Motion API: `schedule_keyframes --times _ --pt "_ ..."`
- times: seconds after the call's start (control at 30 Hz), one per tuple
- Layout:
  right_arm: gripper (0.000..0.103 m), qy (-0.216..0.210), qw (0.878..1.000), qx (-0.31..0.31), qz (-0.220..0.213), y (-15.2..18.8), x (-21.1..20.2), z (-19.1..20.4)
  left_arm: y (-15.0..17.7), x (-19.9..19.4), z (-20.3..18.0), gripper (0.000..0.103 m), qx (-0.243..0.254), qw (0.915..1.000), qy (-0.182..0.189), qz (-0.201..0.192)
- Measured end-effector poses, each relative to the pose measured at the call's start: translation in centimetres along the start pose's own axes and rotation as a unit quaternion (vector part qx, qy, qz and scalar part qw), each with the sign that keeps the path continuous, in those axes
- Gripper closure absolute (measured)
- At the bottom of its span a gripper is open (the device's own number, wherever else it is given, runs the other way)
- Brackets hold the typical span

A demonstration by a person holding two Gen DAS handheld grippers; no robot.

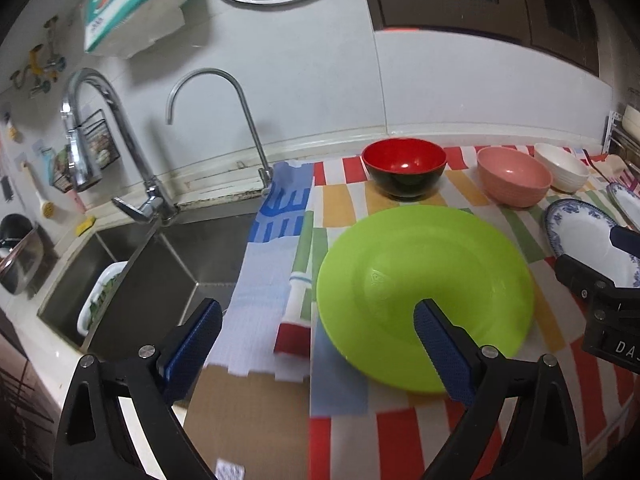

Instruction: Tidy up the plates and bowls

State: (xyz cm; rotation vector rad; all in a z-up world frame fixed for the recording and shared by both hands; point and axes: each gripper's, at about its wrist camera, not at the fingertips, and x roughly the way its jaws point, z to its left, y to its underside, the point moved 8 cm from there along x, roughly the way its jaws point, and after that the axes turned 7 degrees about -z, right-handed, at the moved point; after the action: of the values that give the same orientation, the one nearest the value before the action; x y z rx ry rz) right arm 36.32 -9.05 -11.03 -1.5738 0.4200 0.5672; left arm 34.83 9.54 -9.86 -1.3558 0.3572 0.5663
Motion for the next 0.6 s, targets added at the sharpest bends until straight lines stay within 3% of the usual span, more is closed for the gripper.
schedule_keyframes --times 0.4,0.6 --pt "0.027 -0.008 0.998 -0.003 0.054 0.1 7.0 1.1 0.7 7.8 -0.5 0.021 0.006 0.9979 0.025 0.06" --pt "0.036 -0.013 0.997 0.0 0.081 0.9 9.2 1.3 1.7 9.9 -1.2 0.03 0.003 0.9955 0.039 0.086"
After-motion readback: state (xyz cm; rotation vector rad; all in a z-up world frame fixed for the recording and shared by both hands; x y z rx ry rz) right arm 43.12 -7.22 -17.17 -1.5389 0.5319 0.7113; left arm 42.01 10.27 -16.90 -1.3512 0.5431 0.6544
